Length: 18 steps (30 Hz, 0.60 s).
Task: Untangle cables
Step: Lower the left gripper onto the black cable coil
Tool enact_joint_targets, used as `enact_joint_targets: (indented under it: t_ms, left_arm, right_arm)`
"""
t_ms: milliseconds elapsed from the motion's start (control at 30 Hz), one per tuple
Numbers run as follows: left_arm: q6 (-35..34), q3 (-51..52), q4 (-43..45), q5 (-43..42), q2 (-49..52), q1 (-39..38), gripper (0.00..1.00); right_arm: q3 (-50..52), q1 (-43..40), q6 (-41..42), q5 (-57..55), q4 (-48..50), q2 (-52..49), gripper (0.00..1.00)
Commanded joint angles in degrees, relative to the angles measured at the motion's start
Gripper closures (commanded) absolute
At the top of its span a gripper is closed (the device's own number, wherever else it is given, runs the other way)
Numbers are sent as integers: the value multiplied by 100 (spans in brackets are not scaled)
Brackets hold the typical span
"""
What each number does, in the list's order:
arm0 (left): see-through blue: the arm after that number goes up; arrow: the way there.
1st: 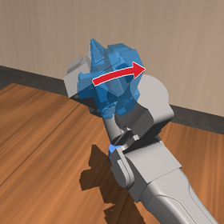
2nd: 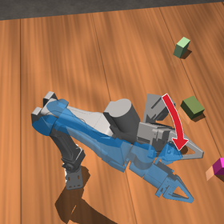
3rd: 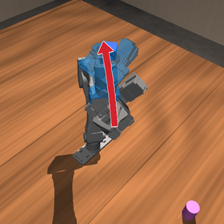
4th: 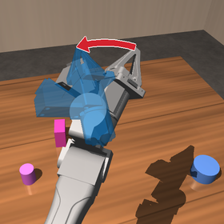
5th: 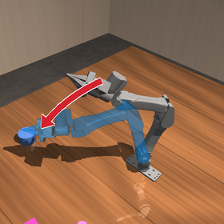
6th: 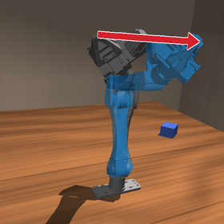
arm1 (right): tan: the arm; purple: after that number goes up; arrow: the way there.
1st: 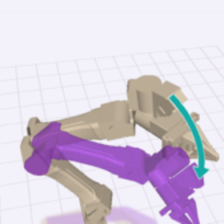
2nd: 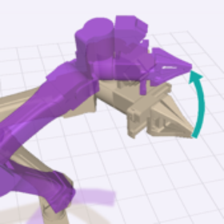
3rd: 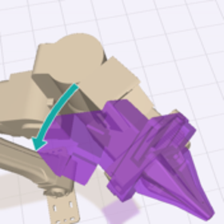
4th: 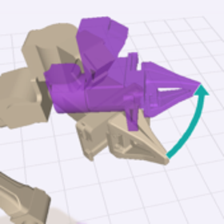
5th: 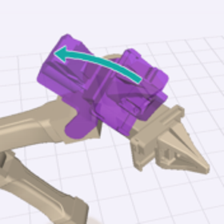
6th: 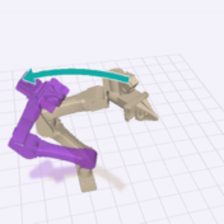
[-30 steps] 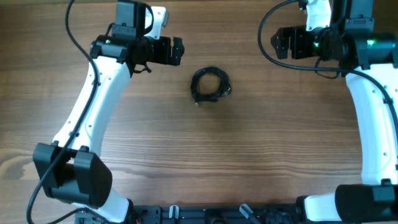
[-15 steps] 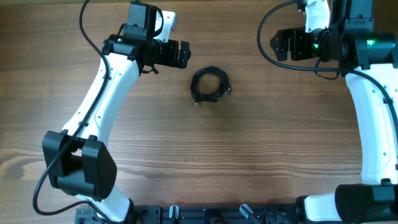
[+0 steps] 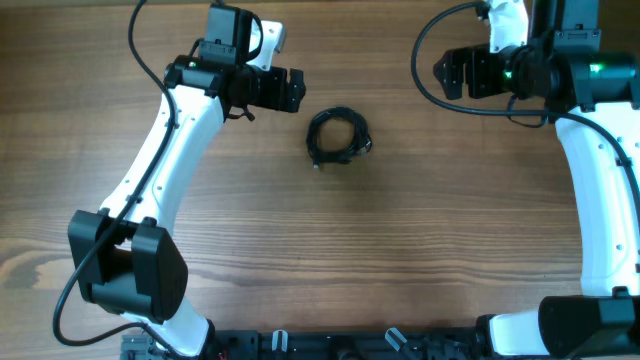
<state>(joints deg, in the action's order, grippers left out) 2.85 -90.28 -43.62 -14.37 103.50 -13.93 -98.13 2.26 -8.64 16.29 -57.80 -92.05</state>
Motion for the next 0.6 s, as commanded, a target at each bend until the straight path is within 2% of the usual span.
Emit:
enact_joint_targets:
  t_ms: [0, 100, 267, 567]
  left_arm:
    - [278, -85, -55, -317, 44, -11, 7]
    - [278, -81, -74, -317, 46, -11, 1]
    - [476, -81, -72, -310, 155, -44, 0]
    - [577, -81, 225, -319, 704, -173, 2]
  right_arm:
    - [-42, 15, -267, 334, 98, -140, 0]
    - [-37, 15, -109, 328, 219, -140, 0]
    - [59, 15, 136, 315, 511, -197, 0]
    - [63, 68, 330, 315, 476, -555, 0]
